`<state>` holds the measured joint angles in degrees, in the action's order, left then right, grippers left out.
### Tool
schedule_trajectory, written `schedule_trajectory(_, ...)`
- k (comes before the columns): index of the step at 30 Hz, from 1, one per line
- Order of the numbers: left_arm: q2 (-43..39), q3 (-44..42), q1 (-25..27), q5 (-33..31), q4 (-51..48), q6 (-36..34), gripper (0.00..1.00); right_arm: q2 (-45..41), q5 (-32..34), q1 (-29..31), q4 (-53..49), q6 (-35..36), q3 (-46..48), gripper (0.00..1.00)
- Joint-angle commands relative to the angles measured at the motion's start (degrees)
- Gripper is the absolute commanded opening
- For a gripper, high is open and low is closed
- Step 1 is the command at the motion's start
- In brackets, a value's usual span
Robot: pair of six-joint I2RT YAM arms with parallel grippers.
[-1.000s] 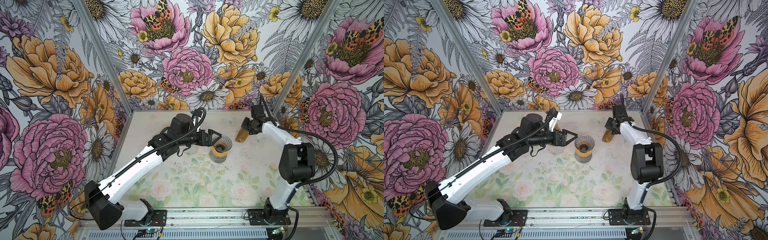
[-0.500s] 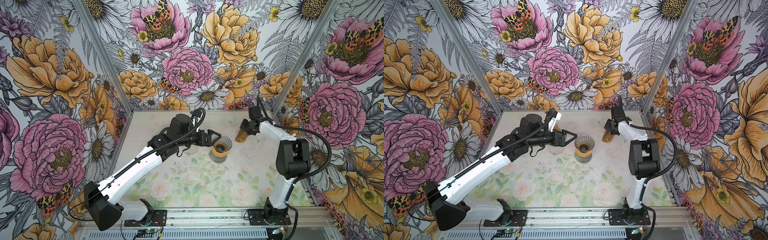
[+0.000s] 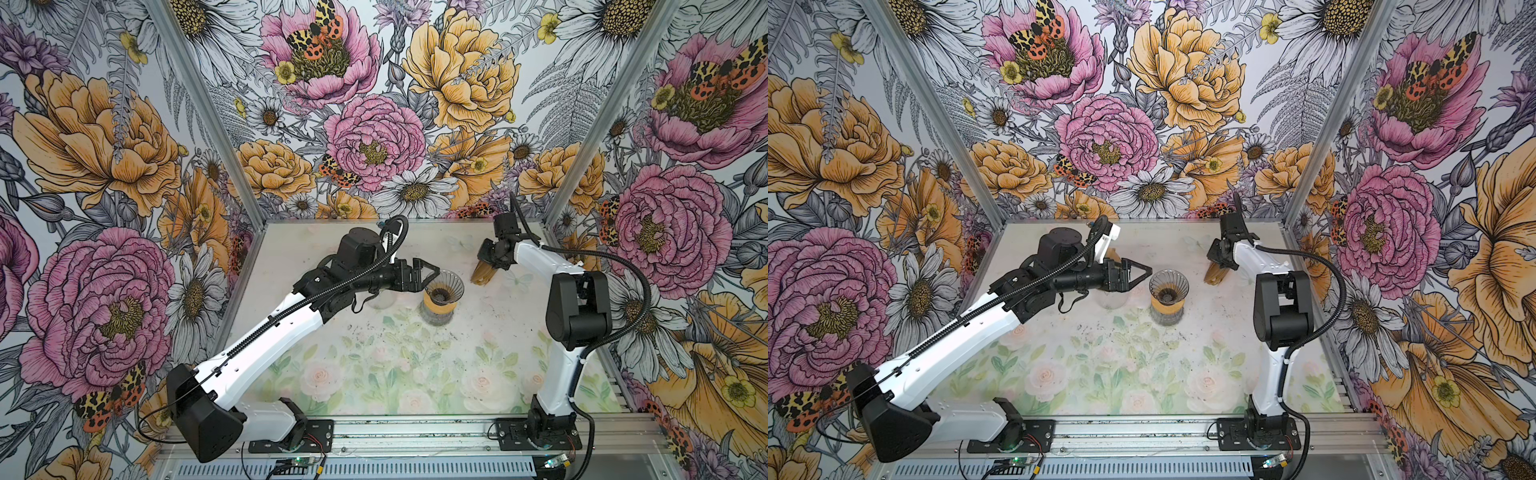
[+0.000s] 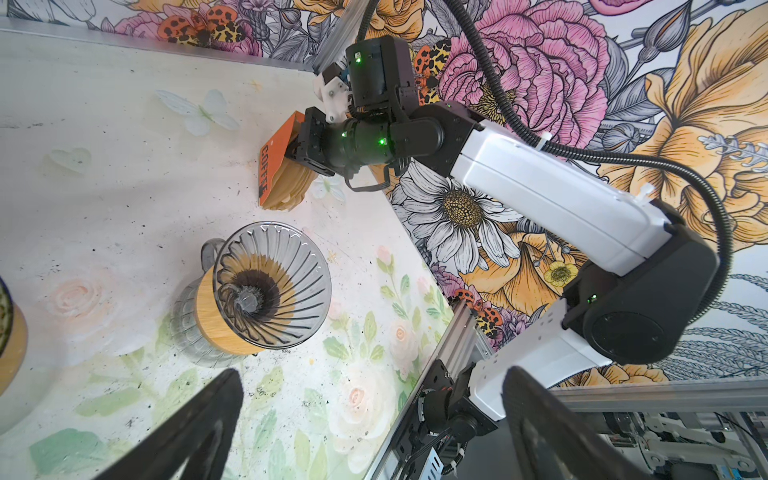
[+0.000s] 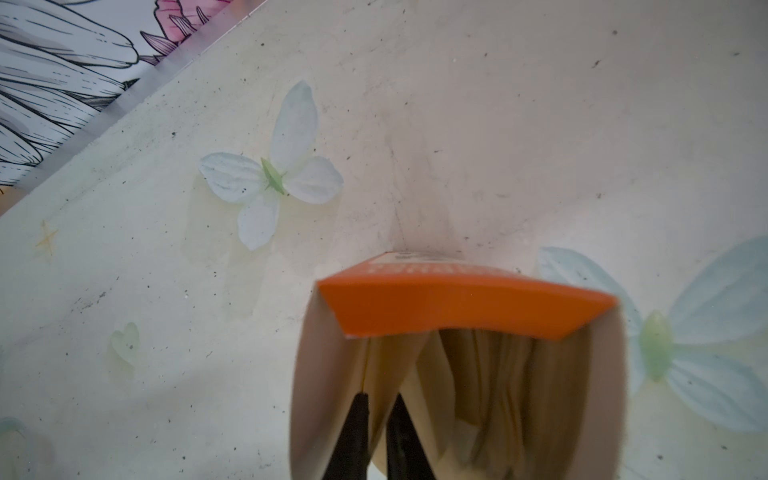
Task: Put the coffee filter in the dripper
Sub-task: 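Pinch the front paper filter in the stack with the right gripper, then pull the paper filter out of the holder with the right gripper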
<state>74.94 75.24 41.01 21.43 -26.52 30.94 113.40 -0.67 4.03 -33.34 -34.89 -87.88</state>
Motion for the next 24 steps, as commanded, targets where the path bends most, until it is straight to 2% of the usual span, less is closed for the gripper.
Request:
schedule_trajectory(1,-1.8,-1.1,-0.5,0.3,0.8,-0.1,0.99,0.5,1.7,-0.3,1.1,0.7,-1.5,0.08)
schedule_trajectory(6,-1.8,-1.7,-0.5,0.0,0.8,0.1,0.99,-2.7,1.8,-0.2,1.1,1.8,0.7,0.00)
schedule_trajectory(24,-1.9,-1.9,0.1,-0.3,0.9,0.0,0.99,-14.0,-0.7,1.3,0.8,3.0,8.6,0.00)
